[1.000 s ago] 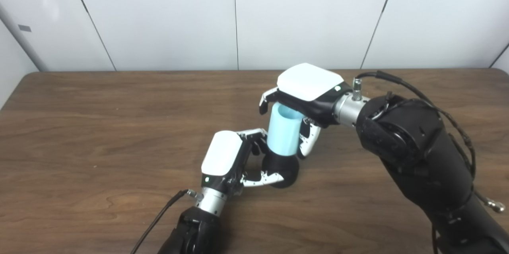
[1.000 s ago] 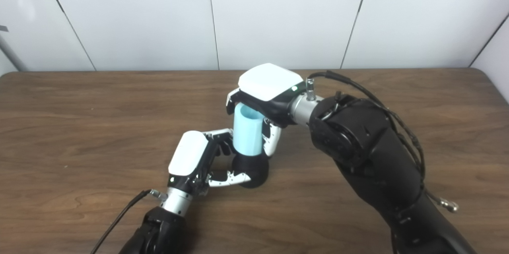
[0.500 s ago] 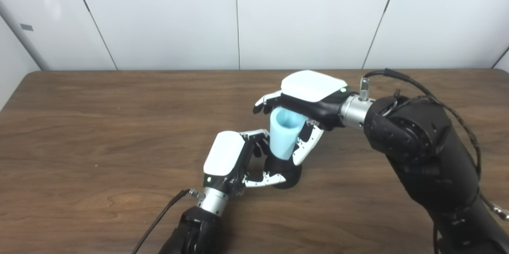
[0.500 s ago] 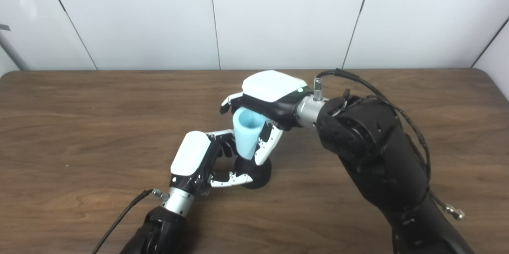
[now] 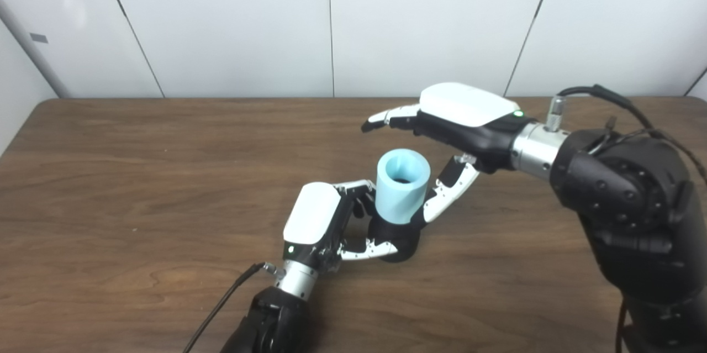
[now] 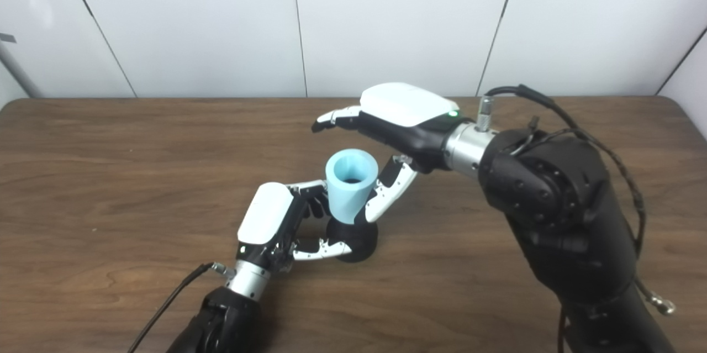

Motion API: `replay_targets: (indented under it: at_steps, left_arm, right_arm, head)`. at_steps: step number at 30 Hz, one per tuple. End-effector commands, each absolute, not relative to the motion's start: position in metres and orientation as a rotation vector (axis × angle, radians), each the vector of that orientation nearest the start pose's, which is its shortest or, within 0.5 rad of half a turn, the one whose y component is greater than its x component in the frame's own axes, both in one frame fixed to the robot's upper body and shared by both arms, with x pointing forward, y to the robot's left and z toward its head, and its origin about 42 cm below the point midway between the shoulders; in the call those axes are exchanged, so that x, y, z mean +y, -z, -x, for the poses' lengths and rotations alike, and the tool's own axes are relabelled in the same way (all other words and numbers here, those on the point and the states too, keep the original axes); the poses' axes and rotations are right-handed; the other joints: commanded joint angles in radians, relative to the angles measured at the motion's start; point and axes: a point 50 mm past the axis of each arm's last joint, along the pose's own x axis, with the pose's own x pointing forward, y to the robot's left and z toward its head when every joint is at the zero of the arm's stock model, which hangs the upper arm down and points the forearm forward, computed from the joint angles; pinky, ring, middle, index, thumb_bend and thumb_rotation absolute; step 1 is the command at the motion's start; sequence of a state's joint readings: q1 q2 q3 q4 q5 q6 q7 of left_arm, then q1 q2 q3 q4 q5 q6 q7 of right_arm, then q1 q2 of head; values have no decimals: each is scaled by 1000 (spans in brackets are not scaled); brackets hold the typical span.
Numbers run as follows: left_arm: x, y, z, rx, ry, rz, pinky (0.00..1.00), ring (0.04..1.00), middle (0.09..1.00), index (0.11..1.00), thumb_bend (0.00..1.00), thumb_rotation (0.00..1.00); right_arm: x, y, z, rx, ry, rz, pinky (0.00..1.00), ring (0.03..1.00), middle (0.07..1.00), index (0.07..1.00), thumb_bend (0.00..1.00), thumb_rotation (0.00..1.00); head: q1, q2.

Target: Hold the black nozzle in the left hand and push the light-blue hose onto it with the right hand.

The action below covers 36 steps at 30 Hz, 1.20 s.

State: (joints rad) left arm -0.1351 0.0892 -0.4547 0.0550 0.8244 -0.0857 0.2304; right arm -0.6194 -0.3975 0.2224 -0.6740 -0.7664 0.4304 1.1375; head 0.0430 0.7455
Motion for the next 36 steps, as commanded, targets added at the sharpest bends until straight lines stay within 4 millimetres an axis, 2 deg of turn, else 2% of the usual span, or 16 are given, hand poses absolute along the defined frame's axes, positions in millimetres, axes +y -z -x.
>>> replay_targets:
  at_steps: [1, 5, 9, 12, 13, 18, 20, 23, 26, 36]
  left_arm:
    - [101, -63, -253, -224, 350, -853, 342, 413, 456, 511, 474, 0]
    - [101, -63, -252, -215, 349, -861, 336, 416, 458, 508, 474, 0]
    - [102, -63, -252, -220, 347, -858, 338, 417, 465, 507, 475, 0]
    - [102, -63, -252, -218, 345, -854, 345, 423, 470, 502, 476, 0]
    - [102, -63, -252, -217, 345, -853, 346, 422, 468, 502, 476, 0]
    - [104, -63, -253, -220, 348, -858, 344, 424, 471, 503, 476, 0]
    - [105, -62, -252, -216, 347, -857, 339, 421, 469, 506, 475, 0]
    - [106, -62, -252, -211, 350, -861, 342, 423, 479, 503, 476, 0]
    - [106, -62, -252, -209, 350, -857, 339, 421, 471, 505, 475, 0]
    - [106, -61, -252, -205, 355, -863, 358, 439, 496, 487, 477, 0]
  right_arm:
    - [-189, -394, -311, -404, -595, 1320, 739, 859, 879, 881, 1000, 332]
    - [-194, -404, -310, -432, -561, 1288, 762, 848, 876, 879, 1000, 344]
    - [-202, -406, -307, -449, -541, 1271, 731, 813, 855, 876, 1000, 392]
    - [-208, -402, -302, -457, -522, 1282, 733, 824, 864, 886, 911, 508]
    - [-210, -399, -300, -463, -515, 1282, 758, 855, 874, 894, 870, 572]
    - [-212, -377, -283, -533, -494, 1290, 814, 975, 945, 916, 779, 714]
    - [-210, -370, -276, -561, -506, 1300, 895, 995, 985, 949, 730, 773]
    - [-208, -362, -266, -598, -519, 1352, 987, 1000, 999, 975, 696, 887]
    - [-208, -357, -260, -621, -522, 1415, 999, 1000, 1000, 981, 697, 985]
    - [-210, -340, -248, -640, -524, 1451, 1000, 1000, 1000, 993, 698, 1000]
  head:
    - [2, 1]
    - [2, 0]
    - [3, -1]
    - [3, -3]
    - [3, -3]
    - [2, -4]
    - [0, -5]
    - [0, -6]
    - [-2, -5]
    - [-5, -4]
